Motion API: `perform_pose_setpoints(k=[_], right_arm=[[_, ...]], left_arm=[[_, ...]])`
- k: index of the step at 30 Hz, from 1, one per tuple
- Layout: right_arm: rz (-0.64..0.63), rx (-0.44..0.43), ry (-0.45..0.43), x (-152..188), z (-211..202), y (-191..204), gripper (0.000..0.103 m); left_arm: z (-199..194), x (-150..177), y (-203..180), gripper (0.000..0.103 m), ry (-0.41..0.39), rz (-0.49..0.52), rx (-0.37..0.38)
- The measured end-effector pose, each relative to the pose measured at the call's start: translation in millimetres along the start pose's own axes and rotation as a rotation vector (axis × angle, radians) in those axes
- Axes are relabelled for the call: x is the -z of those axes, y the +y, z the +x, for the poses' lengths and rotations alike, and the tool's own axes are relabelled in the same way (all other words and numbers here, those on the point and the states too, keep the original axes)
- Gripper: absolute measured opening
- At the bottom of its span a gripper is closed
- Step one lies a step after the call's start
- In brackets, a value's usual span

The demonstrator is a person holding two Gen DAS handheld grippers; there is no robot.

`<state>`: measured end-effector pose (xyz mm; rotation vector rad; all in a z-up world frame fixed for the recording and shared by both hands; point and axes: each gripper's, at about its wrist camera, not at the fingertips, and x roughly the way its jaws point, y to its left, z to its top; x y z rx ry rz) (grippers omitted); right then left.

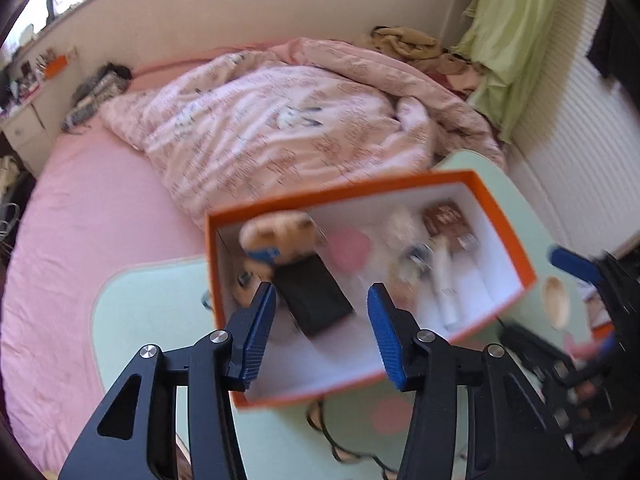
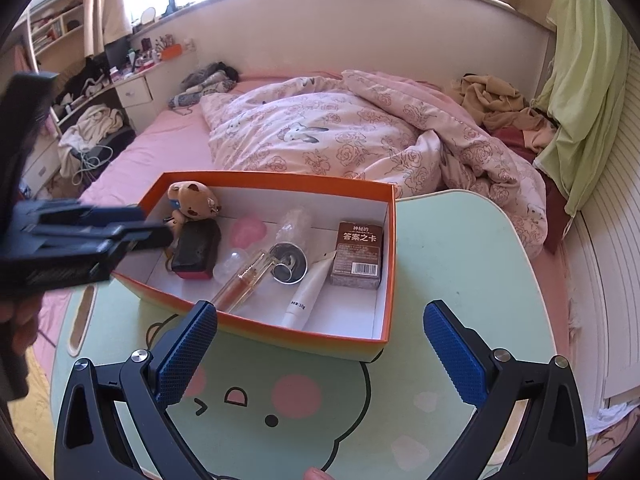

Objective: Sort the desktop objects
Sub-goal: 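Reach into the orange box and grasp the teddy-bear keychain with the left gripper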

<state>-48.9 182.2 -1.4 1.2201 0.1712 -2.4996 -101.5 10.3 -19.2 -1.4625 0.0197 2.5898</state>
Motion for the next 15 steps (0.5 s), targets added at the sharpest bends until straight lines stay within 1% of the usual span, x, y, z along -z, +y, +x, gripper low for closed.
perform_pose_setpoints(k=[2, 3, 4, 6, 7, 9, 11, 13, 14, 15], right_arm=[[0.006, -0.009, -0.001, 0, -1, -2, 0.103], [0.009, -0.012, -0.003, 0, -1, -4, 0.103], [0.011, -0.016, -0.004, 0, -1, -5, 0.103], [0.016, -0.024, -0.005, 0, -1, -7, 0.103], [0.018, -0.028, -0.004, 0, 0, -7, 0.103], [0.024, -0.037, -0.004, 1, 0, -9, 0.103], [0.028, -0.045, -0.004, 1, 1, -10, 0.103], [0.031, -0.049, -0.004, 1, 2, -11, 0.103], [0.033, -0.051, -0.003, 1, 2, -12, 0.103], [0.035, -0.052, -0.003, 1, 3, -13, 0.103]], left_arm=[[6, -8, 1, 0.050, -0.025, 0.007, -0.048], [11, -12, 2, 0.050, -0.025, 0.005, -0.062], [17, -16, 5, 0.050, -0.014, -0.004, -0.067], [29, -21, 9, 0.057, 0.017, -0.031, -0.055], [35, -23, 11, 0.062, 0.034, -0.050, -0.045], [42, -25, 11, 0.063, 0.043, -0.061, -0.049], [48, -27, 6, 0.063, 0.034, -0.038, -0.083], [54, -27, 2, 0.063, 0.043, -0.022, -0.102], [58, -27, 1, 0.054, 0.053, -0.018, -0.102], [62, -26, 0, 0.049, 0.061, -0.014, -0.094]])
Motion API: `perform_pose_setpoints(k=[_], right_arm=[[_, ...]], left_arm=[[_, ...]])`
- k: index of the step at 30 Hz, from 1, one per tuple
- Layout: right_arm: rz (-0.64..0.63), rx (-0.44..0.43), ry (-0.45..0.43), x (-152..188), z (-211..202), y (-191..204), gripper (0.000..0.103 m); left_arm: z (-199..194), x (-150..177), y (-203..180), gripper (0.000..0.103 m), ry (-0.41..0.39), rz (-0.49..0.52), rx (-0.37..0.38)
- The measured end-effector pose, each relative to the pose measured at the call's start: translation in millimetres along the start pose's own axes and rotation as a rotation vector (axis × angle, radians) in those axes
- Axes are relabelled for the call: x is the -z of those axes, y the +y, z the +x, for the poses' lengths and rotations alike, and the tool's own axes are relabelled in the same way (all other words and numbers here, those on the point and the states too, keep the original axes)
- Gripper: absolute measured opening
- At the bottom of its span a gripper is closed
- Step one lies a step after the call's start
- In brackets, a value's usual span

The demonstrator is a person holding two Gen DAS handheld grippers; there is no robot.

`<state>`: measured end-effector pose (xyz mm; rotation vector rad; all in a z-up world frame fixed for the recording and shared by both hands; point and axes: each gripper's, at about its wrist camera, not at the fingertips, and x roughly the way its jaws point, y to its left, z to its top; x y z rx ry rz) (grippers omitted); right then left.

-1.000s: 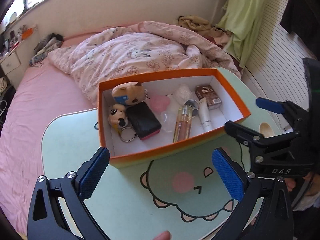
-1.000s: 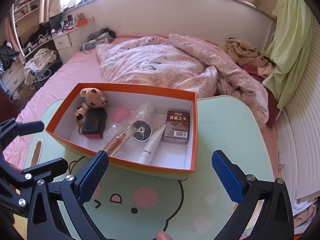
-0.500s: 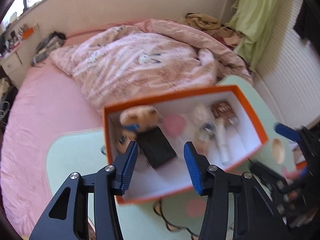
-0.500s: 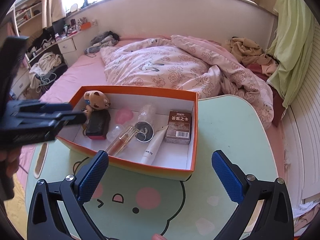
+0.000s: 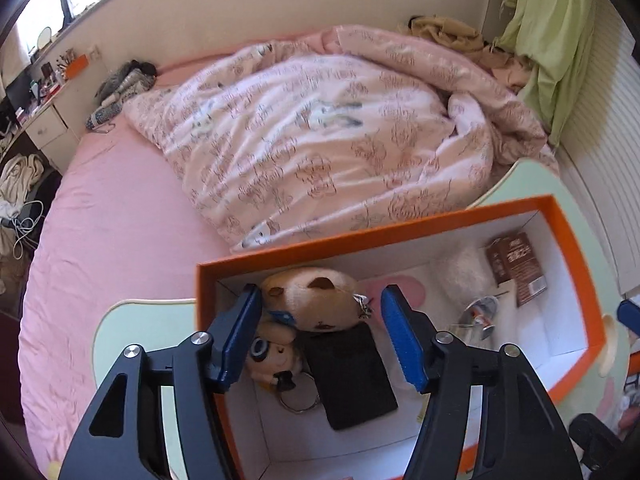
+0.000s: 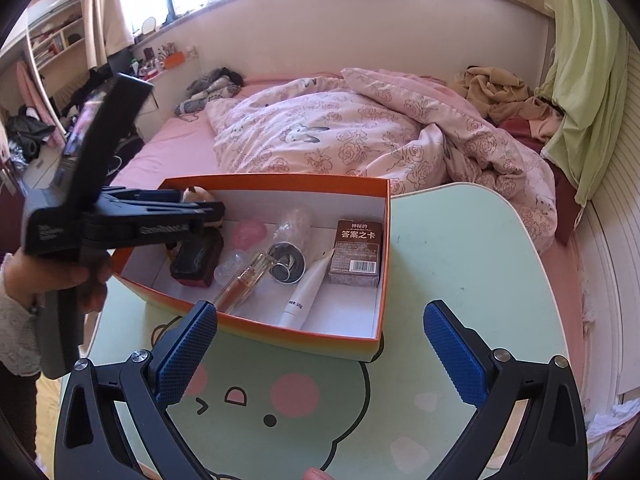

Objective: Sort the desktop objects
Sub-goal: 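Reach into the orange box and grasp the teddy-bear keychain with the left gripper, then lift the bear out and drop it on the table while the right gripper reaches into the box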

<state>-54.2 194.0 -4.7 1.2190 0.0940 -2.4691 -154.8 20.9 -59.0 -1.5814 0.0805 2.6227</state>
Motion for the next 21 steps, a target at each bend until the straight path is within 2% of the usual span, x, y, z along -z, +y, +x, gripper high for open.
perform_pose_setpoints(k=[3, 5, 9, 13, 16, 17, 21], right_arm=[[0.006, -0.003, 0.000, 1, 0, -3, 0.103], [0.011, -0.001, -0.001, 1, -1, -4, 0.103], [0.031, -0.010, 0.008, 0, -2, -10, 0.102], [0.086, -0.046, 0.054, -5, -2, -19, 0.087], [0.100, -0.070, 0.058, -13, -8, -22, 0.082], [0.095, -0.090, 0.049, -18, -11, -20, 0.081], [0.080, -0.156, 0.069, -46, -3, -6, 0.058]], left_arm=[[1, 2, -2, 0.046, -0.013, 0.021, 0.000], [-5, 2, 0, 0.046, -0.016, 0.017, 0.030], [-40, 8, 3, 0.046, -0.080, 0.022, 0.067], [-91, 32, 3, 0.046, -0.168, 0.029, 0.083], [-122, 60, -1, 0.046, -0.225, 0.051, 0.105], [-128, 70, -1, 0.046, -0.227, 0.040, 0.133], [-131, 113, -11, 0.046, -0.189, 0.014, 0.229]])
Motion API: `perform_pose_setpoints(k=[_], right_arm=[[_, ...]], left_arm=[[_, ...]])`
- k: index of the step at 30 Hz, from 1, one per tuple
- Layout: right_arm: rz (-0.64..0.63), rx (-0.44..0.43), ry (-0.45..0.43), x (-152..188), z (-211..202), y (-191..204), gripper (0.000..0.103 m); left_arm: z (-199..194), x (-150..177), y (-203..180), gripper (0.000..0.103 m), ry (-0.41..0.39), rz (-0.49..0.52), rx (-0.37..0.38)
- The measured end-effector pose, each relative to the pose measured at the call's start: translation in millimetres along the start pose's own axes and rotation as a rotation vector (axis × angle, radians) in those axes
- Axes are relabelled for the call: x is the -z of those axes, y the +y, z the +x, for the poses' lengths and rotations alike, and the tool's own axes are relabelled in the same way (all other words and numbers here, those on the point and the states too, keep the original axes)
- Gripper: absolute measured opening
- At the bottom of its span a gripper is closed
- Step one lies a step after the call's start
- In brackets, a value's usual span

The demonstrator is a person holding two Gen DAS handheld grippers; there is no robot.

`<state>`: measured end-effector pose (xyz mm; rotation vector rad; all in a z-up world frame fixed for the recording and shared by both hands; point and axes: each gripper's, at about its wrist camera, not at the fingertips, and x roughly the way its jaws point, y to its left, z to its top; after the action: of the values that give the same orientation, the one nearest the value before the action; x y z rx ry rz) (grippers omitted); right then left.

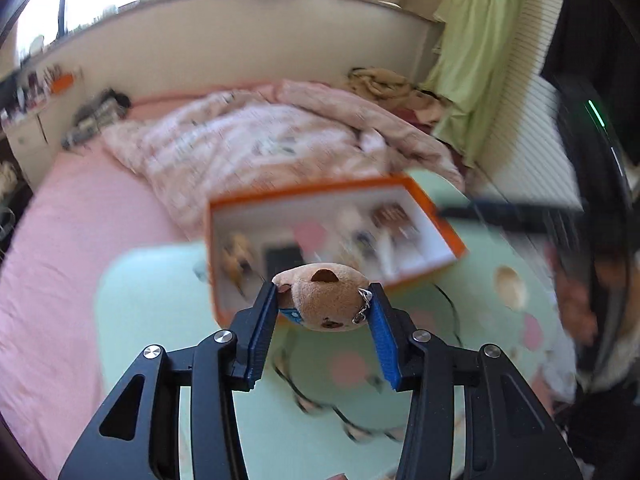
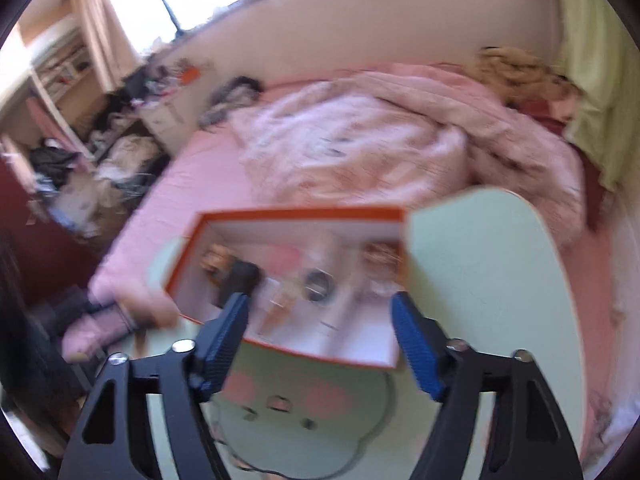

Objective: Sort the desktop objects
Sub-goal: 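Lift the bear out and drop it on the table while the right gripper reaches into the box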

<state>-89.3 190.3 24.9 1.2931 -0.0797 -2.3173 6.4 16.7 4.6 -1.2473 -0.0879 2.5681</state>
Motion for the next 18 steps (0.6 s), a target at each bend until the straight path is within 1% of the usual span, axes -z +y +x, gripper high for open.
perform_pose_setpoints(k=[1, 3, 6, 9, 10, 11, 14, 15, 17, 18], right_arm=[[-0.002, -0.012, 0.012, -7, 5, 3, 0.053], [-0.006, -0.037, 0.036, -21, 15, 10, 0.048], [0.041, -0.018, 0.103, -32, 49, 9, 0.048], [0.083, 0.014, 0.152, -36, 78, 3, 0.048], [0.088, 0.025, 0.164, -37, 84, 2, 0.048], [0.092, 0.034, 0.176, -37, 89, 1, 0.049], [0.082, 0.071, 0.194, -39, 102, 4, 0.049], [0.077, 0.076, 0.206, -39, 107, 5, 0.049], [0.073, 0.086, 0.246, -38, 120, 4, 0.049], [0.071, 0.089, 0.266, -36, 127, 2, 0.049]], left_arm=[[2, 9, -3, 0.046, 0.010, -0.002, 0.005], [10, 26, -7, 0.046, 0.031, -0.026, 0.011], [23, 45, -9, 0.046, 0.061, -0.086, 0.031], [33, 52, -10, 0.047, 0.055, -0.105, -0.022], [36, 52, -10, 0.048, 0.058, -0.107, -0.045], [40, 52, -9, 0.051, 0.064, -0.114, -0.061], [45, 51, -5, 0.053, 0.066, -0.135, -0.065], [47, 51, -5, 0.054, 0.066, -0.139, -0.075], [48, 51, -2, 0.064, 0.066, -0.148, -0.096], [47, 52, 0, 0.065, 0.063, -0.151, -0.109]])
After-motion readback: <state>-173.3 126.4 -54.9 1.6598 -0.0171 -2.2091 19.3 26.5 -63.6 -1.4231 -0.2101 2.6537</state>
